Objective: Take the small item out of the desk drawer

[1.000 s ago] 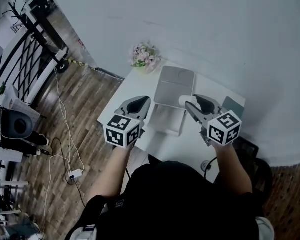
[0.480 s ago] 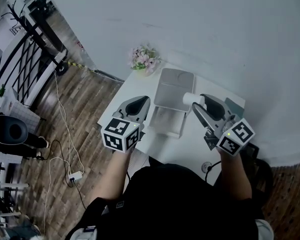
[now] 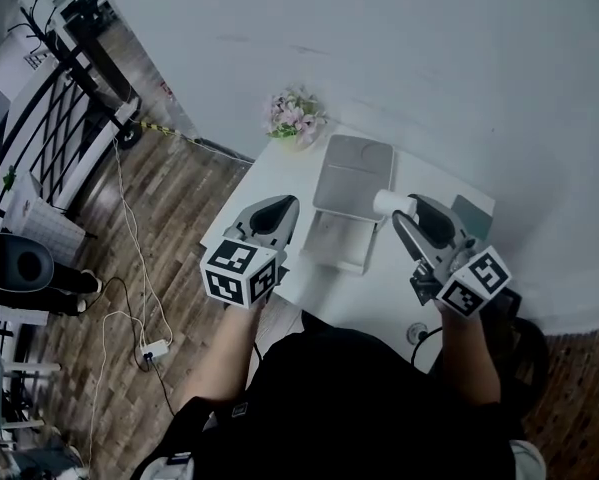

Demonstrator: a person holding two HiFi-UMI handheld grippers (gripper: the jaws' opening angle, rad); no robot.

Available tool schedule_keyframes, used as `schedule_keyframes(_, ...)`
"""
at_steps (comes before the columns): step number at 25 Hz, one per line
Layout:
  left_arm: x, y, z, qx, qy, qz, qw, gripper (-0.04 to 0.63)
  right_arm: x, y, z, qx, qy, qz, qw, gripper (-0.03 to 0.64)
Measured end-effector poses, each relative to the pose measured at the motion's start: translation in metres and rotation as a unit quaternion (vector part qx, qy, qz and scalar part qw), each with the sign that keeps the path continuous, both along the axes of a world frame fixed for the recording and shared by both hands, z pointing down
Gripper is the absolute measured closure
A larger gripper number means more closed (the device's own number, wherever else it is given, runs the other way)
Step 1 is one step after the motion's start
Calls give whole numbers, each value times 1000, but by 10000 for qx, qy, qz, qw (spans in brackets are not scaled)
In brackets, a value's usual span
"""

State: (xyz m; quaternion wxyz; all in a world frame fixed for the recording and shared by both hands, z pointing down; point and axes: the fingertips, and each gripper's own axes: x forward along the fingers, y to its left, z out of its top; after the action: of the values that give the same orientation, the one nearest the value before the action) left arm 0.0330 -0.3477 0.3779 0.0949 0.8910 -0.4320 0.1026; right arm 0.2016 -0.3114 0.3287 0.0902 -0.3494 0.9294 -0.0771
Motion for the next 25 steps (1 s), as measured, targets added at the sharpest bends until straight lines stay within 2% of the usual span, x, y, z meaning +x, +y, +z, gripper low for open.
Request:
schedule_keyframes(14, 7, 10, 5, 55, -65, -95, 9999, 578, 5, 3, 20, -184, 250, 36, 9995, 460)
schedule_keyframes(25, 12, 7, -1, 180, -62, -107, 9998, 578, 10, 1, 23, -324, 227, 243, 9989, 462)
